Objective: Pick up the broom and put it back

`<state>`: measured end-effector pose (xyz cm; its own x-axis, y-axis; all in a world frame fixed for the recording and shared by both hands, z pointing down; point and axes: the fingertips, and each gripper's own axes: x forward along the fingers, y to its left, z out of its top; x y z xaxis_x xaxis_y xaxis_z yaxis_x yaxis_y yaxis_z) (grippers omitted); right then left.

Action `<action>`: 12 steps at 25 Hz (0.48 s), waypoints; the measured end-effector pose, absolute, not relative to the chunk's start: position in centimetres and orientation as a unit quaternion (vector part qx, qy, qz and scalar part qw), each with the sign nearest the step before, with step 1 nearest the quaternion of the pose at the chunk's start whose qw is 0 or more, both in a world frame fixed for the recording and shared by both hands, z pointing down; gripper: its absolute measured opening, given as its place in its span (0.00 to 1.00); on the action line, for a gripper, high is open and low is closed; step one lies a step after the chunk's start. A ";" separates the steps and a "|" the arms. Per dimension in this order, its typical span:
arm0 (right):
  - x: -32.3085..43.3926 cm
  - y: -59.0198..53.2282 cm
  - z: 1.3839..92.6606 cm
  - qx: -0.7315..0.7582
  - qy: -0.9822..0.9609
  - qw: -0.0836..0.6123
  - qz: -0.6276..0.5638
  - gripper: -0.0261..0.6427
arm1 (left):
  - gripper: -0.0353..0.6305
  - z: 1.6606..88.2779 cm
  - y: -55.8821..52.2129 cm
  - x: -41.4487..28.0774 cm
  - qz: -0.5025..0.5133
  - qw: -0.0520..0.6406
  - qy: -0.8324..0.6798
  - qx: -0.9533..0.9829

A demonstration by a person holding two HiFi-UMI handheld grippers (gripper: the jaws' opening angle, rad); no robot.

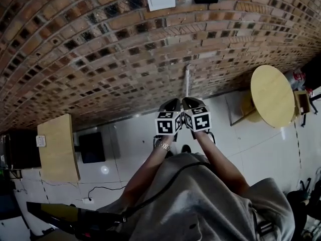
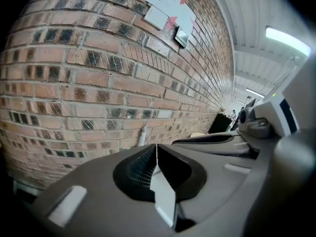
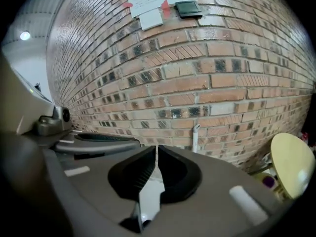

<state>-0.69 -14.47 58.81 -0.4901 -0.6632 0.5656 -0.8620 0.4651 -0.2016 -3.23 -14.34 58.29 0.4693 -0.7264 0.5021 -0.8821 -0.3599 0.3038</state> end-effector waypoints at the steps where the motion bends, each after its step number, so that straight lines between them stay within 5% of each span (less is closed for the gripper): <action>1: -0.4 -14.2 58.7 0.463 -0.828 0.208 0.238 0.02 | 0.01 58.3 -14.1 -2.9 0.144 0.272 -0.491 0.815; 12: 0.1 -12.5 58.3 0.461 -0.829 0.202 0.242 0.02 | 0.01 57.9 -13.1 -2.3 0.142 0.264 -0.489 0.819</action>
